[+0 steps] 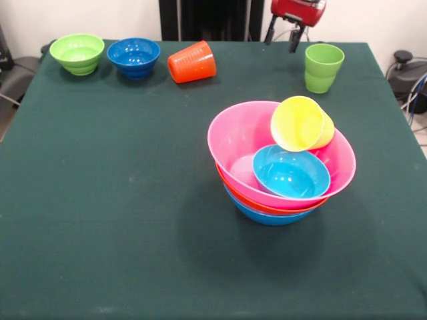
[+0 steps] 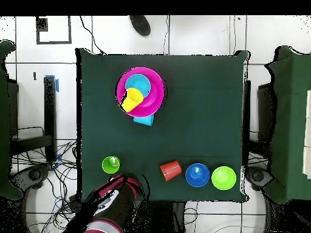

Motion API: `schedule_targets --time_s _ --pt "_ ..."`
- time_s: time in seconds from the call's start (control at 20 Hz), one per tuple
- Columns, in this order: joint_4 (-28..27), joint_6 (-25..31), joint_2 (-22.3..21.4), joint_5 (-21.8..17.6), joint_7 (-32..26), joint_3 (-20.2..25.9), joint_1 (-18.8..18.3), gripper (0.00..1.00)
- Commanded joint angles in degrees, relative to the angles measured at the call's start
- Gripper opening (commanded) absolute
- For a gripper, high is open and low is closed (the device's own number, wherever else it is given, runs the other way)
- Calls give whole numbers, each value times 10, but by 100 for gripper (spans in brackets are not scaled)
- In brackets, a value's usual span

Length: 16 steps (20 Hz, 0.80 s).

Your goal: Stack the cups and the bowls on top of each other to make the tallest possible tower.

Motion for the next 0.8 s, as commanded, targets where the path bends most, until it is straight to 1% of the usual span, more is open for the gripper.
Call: schedule_targets --time_s 0.05,0.3,0.4,0.8 --pt "-54 13 -2 -6 -4 39 -13 100" --pt "-48 39 -26 11 -4 66 -23 100" --pt "-49 46 -29 18 -2 71 -23 100" --pt "-60 58 -25 48 29 61 12 100"
